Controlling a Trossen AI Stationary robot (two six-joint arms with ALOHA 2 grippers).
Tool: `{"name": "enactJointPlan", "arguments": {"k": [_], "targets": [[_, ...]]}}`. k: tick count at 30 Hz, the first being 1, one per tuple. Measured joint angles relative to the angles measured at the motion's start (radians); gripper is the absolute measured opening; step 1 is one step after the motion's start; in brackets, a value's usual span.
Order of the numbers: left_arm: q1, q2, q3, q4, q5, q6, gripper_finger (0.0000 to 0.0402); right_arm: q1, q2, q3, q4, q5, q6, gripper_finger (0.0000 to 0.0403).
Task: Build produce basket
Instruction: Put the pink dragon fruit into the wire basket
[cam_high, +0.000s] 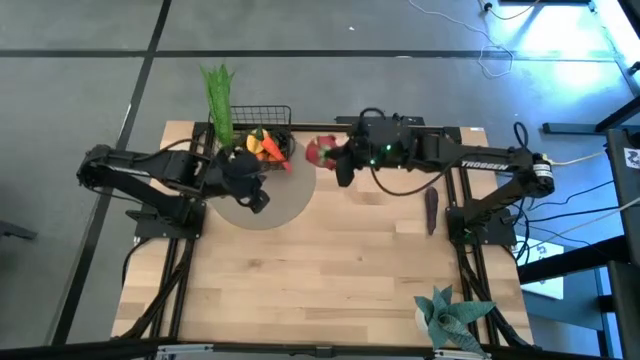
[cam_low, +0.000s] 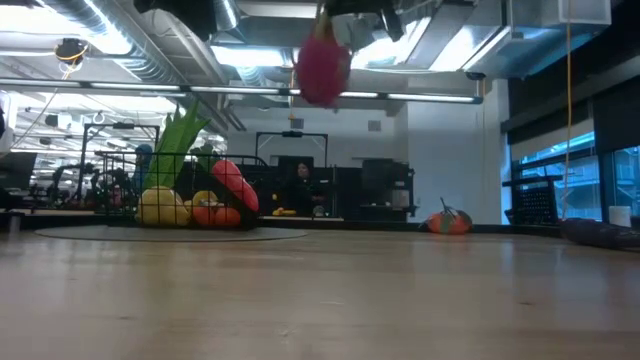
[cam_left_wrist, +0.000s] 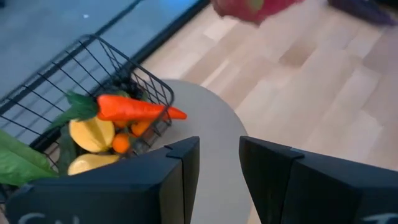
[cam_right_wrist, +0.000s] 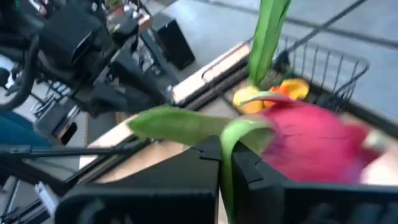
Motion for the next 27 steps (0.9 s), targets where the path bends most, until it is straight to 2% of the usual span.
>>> {"name": "enactJointPlan", "arguments": {"k": [3, 7, 19, 27], "targets": [[0.000, -0.029, 0.000, 0.000, -0.026, 0.000, 0.0101, -0.030, 0.004, 0.034, 0.015, 0.000, -0.052, 0.0000], [0.000, -0.061, 0.000, 0.000, -0.054, 0.001, 0.0101, -0.078, 0.023, 0.043, 0.144, -0.034, -0.112, 0.0000], [0.000, -0.097, 0.000, 0.000, -0.078, 0.001, 0.0101, -0.232, 0.237, 0.043, 0.600, -0.312, -0.101, 0.0000], [0.000, -0.096, 0.000, -0.001, -0.086, -0.001, 0.0101, -0.285, 0.405, 0.043, 0.812, -0.333, -0.104, 0.0000]]}}
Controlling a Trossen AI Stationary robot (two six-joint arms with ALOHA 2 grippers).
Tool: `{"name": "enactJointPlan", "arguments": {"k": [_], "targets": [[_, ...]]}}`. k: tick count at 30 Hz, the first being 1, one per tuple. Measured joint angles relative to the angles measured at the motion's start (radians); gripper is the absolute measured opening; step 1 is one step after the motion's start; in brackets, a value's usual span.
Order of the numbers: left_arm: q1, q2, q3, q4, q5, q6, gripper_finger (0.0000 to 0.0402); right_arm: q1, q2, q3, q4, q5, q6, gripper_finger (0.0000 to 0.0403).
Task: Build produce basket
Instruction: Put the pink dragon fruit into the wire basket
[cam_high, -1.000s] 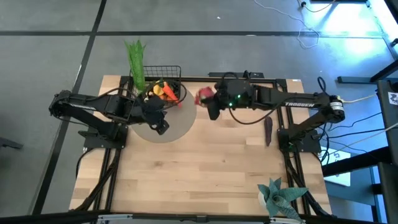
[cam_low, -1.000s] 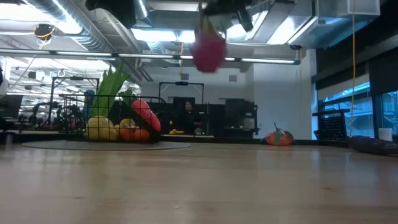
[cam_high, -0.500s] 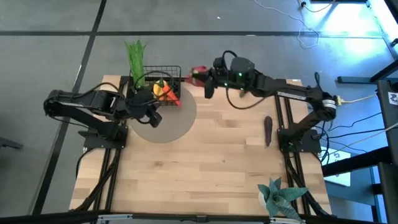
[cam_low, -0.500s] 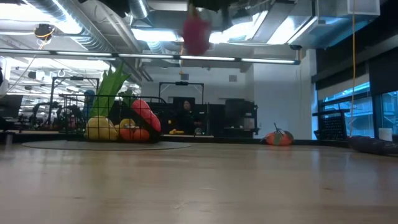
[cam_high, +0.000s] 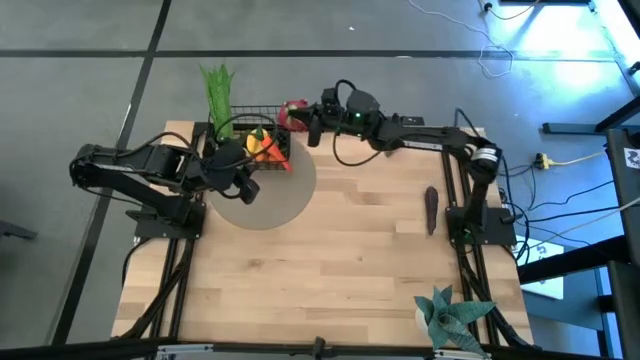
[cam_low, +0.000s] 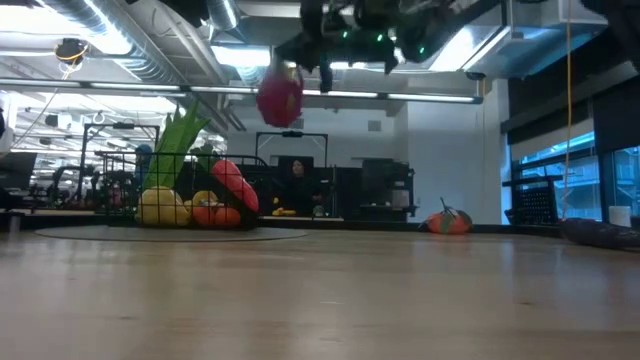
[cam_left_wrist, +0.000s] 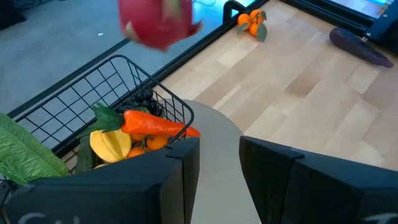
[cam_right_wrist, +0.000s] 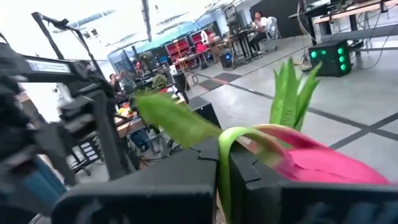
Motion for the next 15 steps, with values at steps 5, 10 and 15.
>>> {"name": "enactJointPlan", "arguments": {"k": [5, 10, 15], "targets": [[0.000, 0.000, 0.000, 0.000, -0.011, -0.004, 0.0101, -0.025, 0.099, 0.040, 0.073, -0.024, -0.003, 0.0000], [0.000, 0.000, 0.000, 0.000, -0.012, -0.005, 0.0101, -0.033, 0.222, 0.170, 0.075, -0.063, -0.048, 0.0000], [0.000, 0.000, 0.000, 0.000, -0.018, -0.006, 0.0101, -0.032, 0.356, 0.345, 0.012, -0.097, -0.054, 0.0000]]}}
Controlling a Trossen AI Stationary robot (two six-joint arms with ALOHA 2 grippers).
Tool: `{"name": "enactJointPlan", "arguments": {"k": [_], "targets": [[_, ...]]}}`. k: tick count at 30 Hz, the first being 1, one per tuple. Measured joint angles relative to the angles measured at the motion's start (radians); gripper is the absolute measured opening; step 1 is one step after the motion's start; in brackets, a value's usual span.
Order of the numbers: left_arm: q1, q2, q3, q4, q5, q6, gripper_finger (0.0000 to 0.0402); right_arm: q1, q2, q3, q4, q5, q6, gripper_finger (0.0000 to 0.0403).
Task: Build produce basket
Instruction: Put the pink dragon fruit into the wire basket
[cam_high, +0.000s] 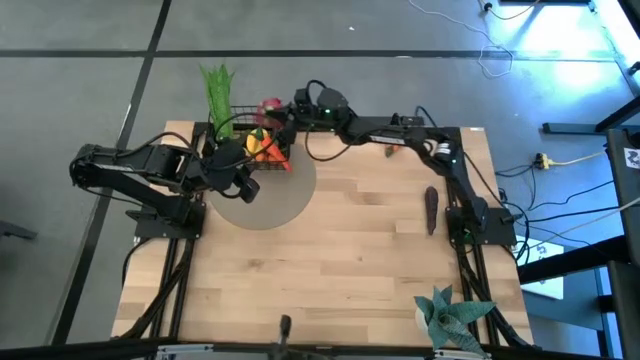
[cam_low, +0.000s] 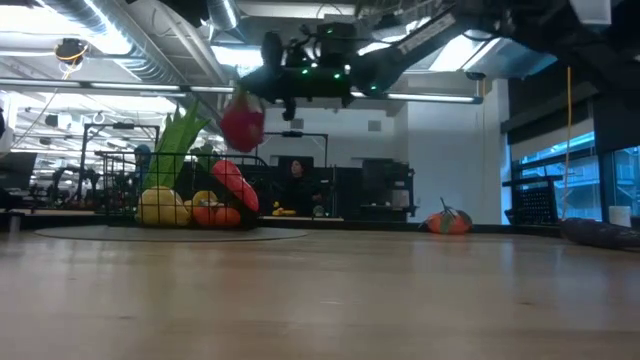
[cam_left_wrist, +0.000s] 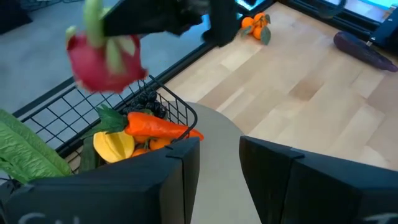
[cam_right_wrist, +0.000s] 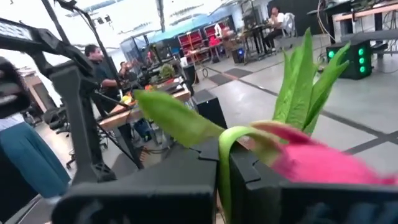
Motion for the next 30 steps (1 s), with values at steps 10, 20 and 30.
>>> {"name": "enactJointPlan", "arguments": {"k": [10, 20, 30], "targets": [[0.000, 0.000, 0.000, 0.000, -0.007, 0.000, 0.0101, -0.011, 0.150, 0.232, -0.119, 0.001, -0.102, 0.0000], [0.000, 0.000, 0.000, 0.000, -0.007, 0.000, 0.0101, -0.026, 0.194, 0.249, -0.199, 0.023, -0.103, 0.0000], [0.000, 0.000, 0.000, -0.001, -0.007, 0.000, 0.0101, -0.032, 0.194, 0.249, -0.350, 0.147, -0.132, 0.0000]]}}
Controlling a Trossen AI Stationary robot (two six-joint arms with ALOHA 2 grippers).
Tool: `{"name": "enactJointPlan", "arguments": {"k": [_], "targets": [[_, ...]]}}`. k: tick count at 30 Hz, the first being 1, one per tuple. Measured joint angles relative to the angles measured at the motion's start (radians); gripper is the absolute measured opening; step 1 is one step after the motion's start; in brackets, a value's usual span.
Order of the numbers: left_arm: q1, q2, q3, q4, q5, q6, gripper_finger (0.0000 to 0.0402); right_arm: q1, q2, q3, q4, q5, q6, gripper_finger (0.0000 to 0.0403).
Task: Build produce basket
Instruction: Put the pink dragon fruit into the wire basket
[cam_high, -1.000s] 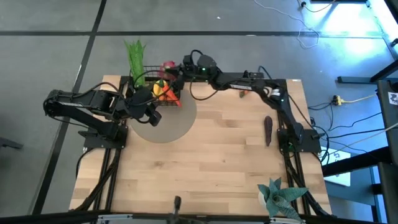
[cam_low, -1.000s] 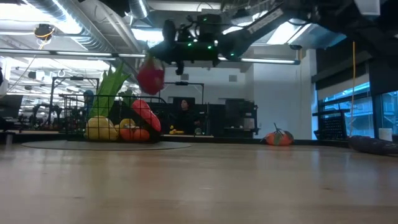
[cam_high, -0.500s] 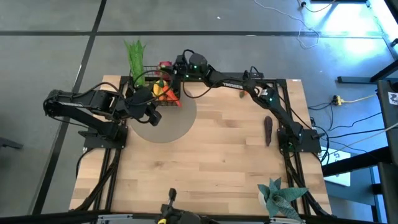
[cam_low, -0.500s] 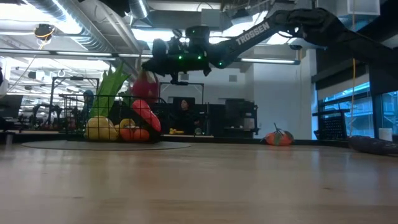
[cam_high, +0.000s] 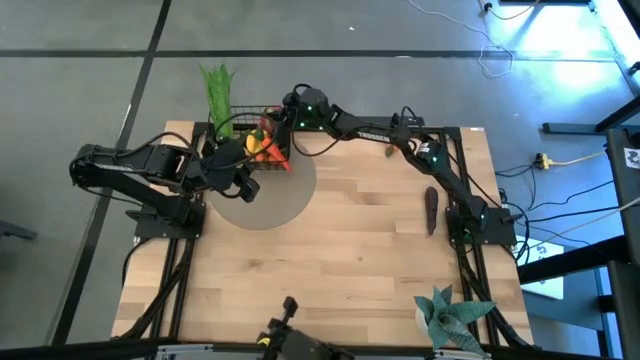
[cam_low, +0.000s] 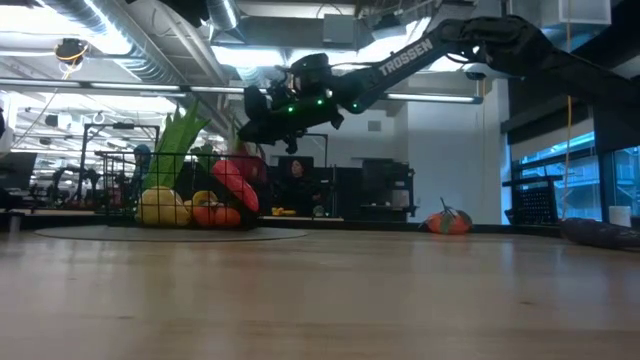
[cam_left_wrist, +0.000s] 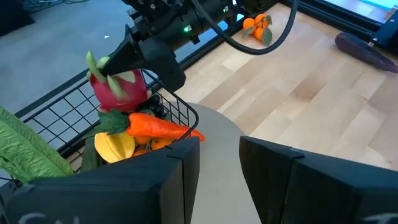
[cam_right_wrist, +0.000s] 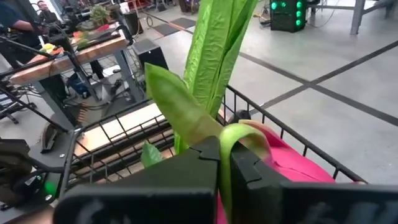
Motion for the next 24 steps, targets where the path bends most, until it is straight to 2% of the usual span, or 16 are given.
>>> {"name": "enactJointPlan", "arguments": {"k": [7, 13, 24], "targets": [[0.000, 0.000, 0.000, 0.000, 0.000, 0.000, 0.0101, -0.002, -0.001, 0.000, -0.007, 0.010, 0.003, 0.0004], [0.000, 0.000, 0.000, 0.000, 0.000, 0.006, 0.0101, -0.002, -0.001, 0.000, -0.011, 0.010, 0.031, 0.0025], [0.000, 0.000, 0.000, -0.003, 0.000, 0.006, 0.0101, -0.017, -0.005, 0.000, -0.016, -0.024, 0.033, 0.0130]]}}
